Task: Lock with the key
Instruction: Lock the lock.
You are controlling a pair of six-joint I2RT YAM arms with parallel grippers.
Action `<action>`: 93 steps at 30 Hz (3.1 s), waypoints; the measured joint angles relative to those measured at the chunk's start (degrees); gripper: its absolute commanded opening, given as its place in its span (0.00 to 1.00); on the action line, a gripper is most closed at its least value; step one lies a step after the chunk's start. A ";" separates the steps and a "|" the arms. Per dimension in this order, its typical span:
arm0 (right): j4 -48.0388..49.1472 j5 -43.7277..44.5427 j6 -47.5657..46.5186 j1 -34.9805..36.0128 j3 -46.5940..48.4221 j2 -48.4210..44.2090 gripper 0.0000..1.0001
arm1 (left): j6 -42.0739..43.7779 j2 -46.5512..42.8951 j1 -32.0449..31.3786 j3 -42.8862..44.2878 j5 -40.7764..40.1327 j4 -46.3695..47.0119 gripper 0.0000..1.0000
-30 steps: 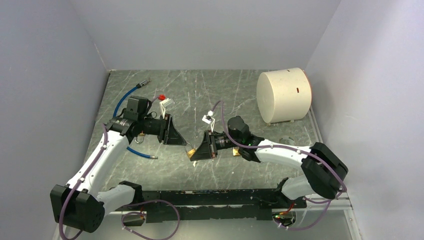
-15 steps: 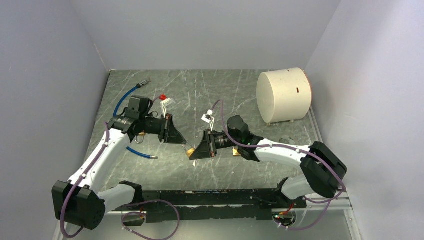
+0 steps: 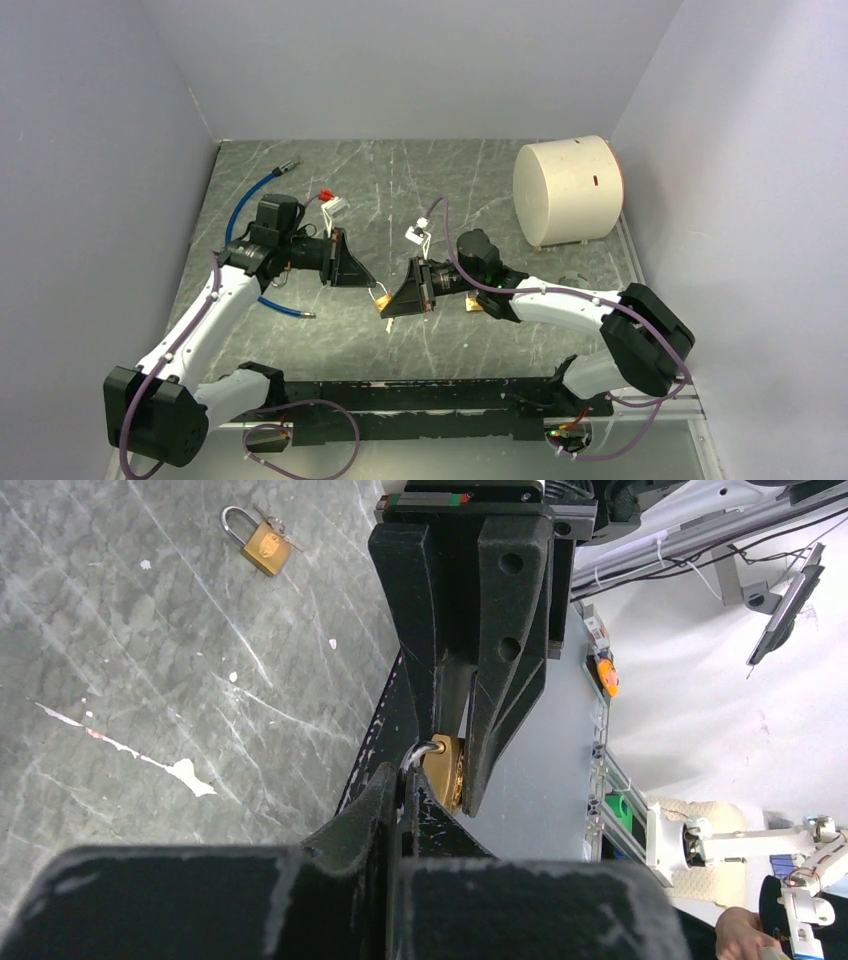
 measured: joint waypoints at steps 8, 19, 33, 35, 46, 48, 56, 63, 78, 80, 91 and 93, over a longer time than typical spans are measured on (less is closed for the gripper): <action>-3.48 -0.26 -0.24 -0.46 0.00 -0.39 0.00 | -5.38 -0.70 -1.57 -4.17 -0.68 7.10 0.03; -16.37 5.84 -5.97 -1.25 1.25 -5.22 0.00 | -11.43 -0.74 -2.78 -8.26 -3.26 15.58 0.03; -16.76 5.31 -3.02 -2.01 1.27 -5.03 0.00 | -20.57 -2.38 -4.66 -13.51 -7.26 27.65 0.03; -17.05 5.42 -3.02 -1.99 1.14 -5.03 0.00 | -22.34 -3.02 -4.68 -15.06 -7.67 29.86 0.02; -10.93 5.51 -0.46 -2.19 -2.34 -5.01 0.00 | -27.74 -3.48 -6.21 -16.68 -10.32 34.32 0.03; -10.19 5.44 -0.35 -2.19 -2.75 -5.01 0.00 | -28.76 -3.72 -6.54 -17.20 -10.82 35.17 0.03; -6.73 4.09 0.92 -2.19 -4.07 -4.94 0.00 | -30.60 -4.74 -8.07 -17.42 -12.55 36.02 0.03; -5.25 3.65 2.10 -2.16 -5.22 -4.70 0.00 | -31.65 -5.84 -9.60 -19.26 -14.69 38.05 0.03; -2.91 6.84 4.02 -2.86 -6.58 -4.31 0.00 | -37.90 -7.52 -10.95 -23.02 -21.18 44.98 0.02; -2.12 6.80 4.07 -3.15 -6.58 -4.15 0.00 | -37.97 -8.02 -11.04 -23.37 -22.18 45.35 0.03; 4.00 2.10 7.15 -3.26 -6.58 0.07 0.00 | -38.58 -13.70 -11.06 -27.71 -24.46 46.03 0.03; 4.59 1.20 7.78 -3.26 -6.58 0.87 0.00 | -39.17 -15.45 -11.08 -29.14 -25.14 45.90 0.03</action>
